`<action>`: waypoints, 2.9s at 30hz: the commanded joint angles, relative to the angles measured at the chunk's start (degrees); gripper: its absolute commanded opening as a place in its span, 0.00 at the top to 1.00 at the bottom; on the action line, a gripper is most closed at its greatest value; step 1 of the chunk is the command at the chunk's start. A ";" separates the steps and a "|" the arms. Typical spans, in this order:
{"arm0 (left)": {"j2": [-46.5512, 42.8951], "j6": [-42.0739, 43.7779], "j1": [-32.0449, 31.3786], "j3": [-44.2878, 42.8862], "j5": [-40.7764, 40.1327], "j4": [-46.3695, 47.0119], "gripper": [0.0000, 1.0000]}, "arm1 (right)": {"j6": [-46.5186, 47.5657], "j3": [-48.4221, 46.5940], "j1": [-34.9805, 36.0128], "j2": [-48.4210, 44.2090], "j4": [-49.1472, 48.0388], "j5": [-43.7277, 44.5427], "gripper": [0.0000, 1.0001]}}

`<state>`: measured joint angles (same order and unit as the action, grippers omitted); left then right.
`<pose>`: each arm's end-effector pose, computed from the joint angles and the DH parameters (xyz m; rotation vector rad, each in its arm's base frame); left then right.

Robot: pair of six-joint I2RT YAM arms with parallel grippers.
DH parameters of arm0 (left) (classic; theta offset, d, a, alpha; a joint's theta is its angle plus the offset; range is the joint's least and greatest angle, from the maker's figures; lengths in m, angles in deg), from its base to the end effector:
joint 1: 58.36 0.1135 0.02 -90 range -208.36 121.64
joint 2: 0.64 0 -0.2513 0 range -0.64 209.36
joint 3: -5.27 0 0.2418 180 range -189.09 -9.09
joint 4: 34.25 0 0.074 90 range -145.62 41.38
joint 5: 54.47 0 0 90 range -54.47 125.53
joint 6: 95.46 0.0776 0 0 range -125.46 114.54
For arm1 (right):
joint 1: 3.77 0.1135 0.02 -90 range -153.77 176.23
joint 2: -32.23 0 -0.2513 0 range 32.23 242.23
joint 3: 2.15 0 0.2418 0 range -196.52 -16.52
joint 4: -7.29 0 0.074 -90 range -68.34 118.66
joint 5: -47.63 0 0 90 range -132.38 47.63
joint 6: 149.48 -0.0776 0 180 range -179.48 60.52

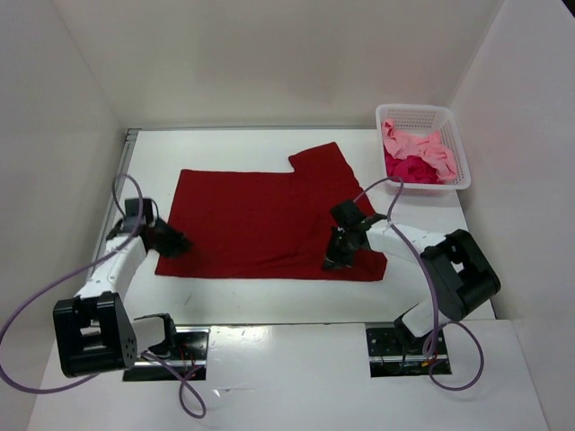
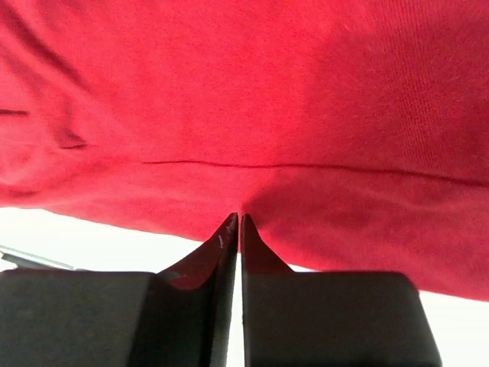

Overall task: Fold and stack the t-shirts
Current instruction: Fold the flattened tshirt in 1/3 of the way, then grap the side of the flattened tshirt furthest away from the robot with both arms

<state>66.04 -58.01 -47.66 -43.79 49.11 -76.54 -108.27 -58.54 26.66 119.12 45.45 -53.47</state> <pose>0.2253 0.0240 0.1418 -1.3326 2.3275 -0.5555 0.2247 0.1493 0.1019 0.4135 2.8942 0.5700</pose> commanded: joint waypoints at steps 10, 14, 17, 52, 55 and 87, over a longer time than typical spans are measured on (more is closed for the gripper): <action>31.80 8.07 0.29 -36.91 -13.05 17.36 0.60 | 6.78 -22.29 -6.71 4.59 2.41 -3.49 0.76; 43.17 12.12 -0.94 -48.34 -17.88 16.33 0.45 | 9.50 -28.19 -6.71 8.99 1.87 -4.02 0.76; 50.03 15.71 -1.56 -56.06 -22.19 15.53 0.38 | 10.12 -30.13 -6.71 10.84 2.39 -3.23 0.76; 58.93 20.21 -5.86 -62.08 -27.22 12.09 0.97 | 16.44 -53.84 -11.09 26.47 1.17 7.45 0.43; 55.76 19.16 -5.86 -59.00 -25.98 12.89 0.99 | 17.59 -63.78 -13.91 34.64 2.31 10.47 0.43; 51.54 18.54 -6.92 -56.62 -22.11 13.60 1.00 | 24.19 -117.06 -18.39 75.71 12.69 26.65 0.34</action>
<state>120.59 -38.86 -54.13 -99.83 26.27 -63.98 -85.06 -173.16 8.80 193.15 60.83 -27.61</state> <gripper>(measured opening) 0.008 0.663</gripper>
